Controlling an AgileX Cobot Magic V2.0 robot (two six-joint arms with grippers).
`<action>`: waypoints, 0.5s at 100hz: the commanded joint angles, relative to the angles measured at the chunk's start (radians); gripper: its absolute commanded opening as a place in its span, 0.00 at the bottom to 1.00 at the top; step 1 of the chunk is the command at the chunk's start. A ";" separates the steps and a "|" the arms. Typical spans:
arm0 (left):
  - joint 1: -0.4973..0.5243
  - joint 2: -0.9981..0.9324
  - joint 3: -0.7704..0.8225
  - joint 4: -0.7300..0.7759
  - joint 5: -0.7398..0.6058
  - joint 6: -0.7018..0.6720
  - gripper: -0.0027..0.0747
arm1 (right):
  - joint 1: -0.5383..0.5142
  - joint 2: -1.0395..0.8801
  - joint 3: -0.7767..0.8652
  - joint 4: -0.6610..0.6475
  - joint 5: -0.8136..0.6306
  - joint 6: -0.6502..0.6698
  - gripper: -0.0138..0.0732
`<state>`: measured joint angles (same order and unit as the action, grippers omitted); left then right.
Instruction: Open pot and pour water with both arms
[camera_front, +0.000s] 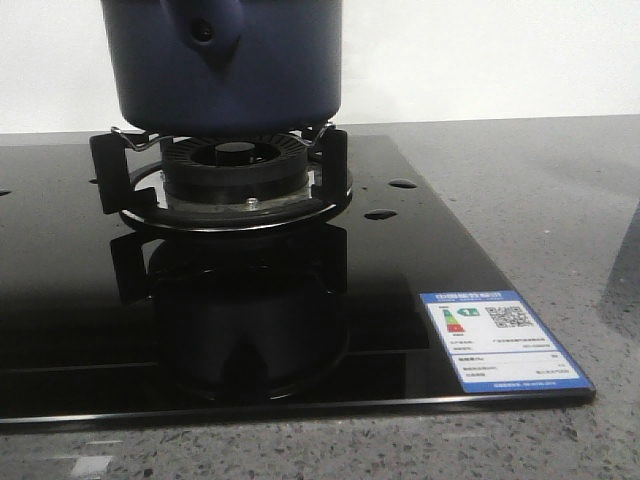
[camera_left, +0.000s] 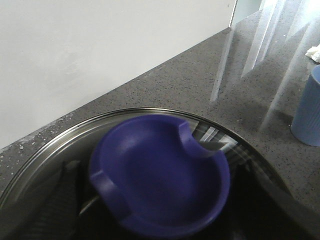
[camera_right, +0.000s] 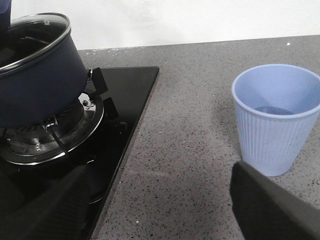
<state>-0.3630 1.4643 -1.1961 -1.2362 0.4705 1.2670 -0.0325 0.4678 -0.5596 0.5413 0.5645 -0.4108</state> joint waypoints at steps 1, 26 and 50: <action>-0.008 -0.031 -0.041 -0.060 -0.014 0.000 0.76 | 0.002 0.016 -0.039 0.022 -0.057 -0.015 0.76; -0.008 -0.031 -0.041 -0.083 -0.014 0.002 0.57 | 0.002 0.016 -0.039 0.022 -0.057 -0.015 0.76; -0.008 -0.031 -0.041 -0.083 -0.012 0.002 0.55 | 0.002 0.016 -0.037 0.022 -0.057 -0.015 0.76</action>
<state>-0.3630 1.4643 -1.1961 -1.2727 0.4705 1.2670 -0.0325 0.4678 -0.5596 0.5413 0.5656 -0.4108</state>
